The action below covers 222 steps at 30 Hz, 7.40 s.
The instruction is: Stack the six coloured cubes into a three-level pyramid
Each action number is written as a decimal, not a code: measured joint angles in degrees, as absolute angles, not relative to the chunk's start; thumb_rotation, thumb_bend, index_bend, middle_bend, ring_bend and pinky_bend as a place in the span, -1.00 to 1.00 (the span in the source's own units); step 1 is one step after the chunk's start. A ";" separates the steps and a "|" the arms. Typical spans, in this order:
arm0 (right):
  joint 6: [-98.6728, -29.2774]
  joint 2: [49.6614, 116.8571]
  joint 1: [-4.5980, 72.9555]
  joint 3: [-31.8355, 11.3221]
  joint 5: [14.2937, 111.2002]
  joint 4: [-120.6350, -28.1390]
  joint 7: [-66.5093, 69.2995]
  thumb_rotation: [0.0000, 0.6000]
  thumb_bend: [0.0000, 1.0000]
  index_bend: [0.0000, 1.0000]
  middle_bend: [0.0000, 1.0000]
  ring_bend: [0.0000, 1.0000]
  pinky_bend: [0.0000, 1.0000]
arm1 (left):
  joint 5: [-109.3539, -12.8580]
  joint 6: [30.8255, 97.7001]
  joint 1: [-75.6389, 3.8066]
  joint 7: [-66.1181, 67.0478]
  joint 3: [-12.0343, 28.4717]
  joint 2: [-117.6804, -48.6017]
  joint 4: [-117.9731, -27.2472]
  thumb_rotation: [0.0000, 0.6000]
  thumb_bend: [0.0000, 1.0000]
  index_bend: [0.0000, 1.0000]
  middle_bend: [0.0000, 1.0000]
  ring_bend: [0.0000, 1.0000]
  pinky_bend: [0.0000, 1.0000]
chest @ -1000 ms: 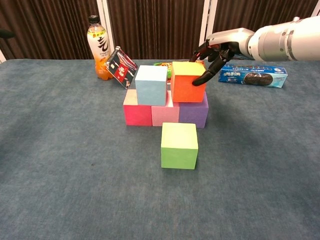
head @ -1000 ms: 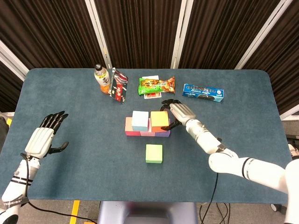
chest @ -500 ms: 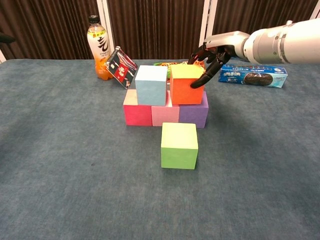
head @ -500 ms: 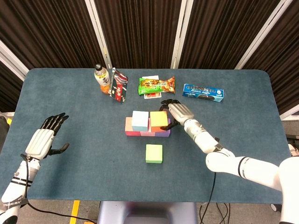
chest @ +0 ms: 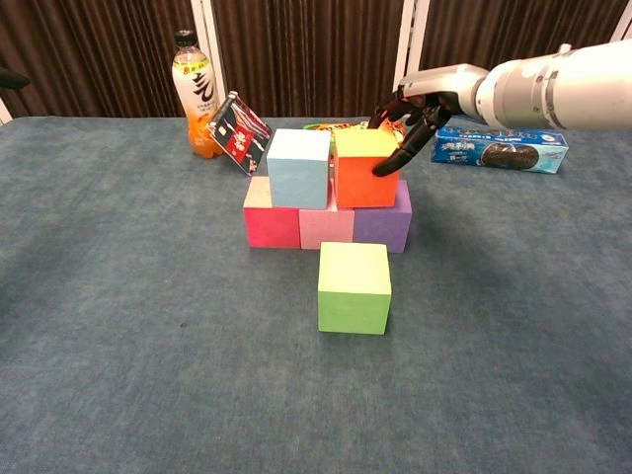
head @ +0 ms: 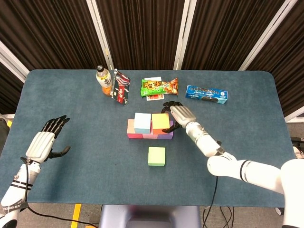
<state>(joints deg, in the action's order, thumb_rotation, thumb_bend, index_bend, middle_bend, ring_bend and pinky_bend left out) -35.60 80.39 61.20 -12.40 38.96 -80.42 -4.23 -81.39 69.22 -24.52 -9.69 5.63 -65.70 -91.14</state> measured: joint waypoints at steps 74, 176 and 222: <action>-43.98 81.97 63.62 -12.47 26.56 -85.45 -16.68 1.00 -0.31 -0.09 -0.58 -0.91 -0.89 | -83.42 68.04 -23.94 -16.02 4.83 -66.61 -87.57 1.00 -0.40 -1.00 -1.00 -1.00 -0.89; -63.16 64.35 38.14 -0.43 62.96 -109.78 -5.82 1.00 -0.53 -0.39 -0.39 -0.43 0.02 | -82.06 71.62 -21.87 -10.52 5.46 -66.49 -91.54 1.00 -0.40 -1.00 -1.00 -1.00 -0.88; -61.34 93.80 44.23 -6.08 47.80 -97.35 -29.52 1.00 -0.47 -0.11 0.20 0.38 0.94 | -85.76 72.72 -20.90 -18.78 4.23 -67.41 -86.76 1.00 -0.40 -1.00 -1.00 -1.00 -0.87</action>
<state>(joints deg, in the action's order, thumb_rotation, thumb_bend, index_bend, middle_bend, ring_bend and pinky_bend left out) -61.34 93.80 44.23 -6.08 47.80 -97.35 -29.52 -85.76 72.72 -20.90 -18.78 4.23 -67.41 -86.76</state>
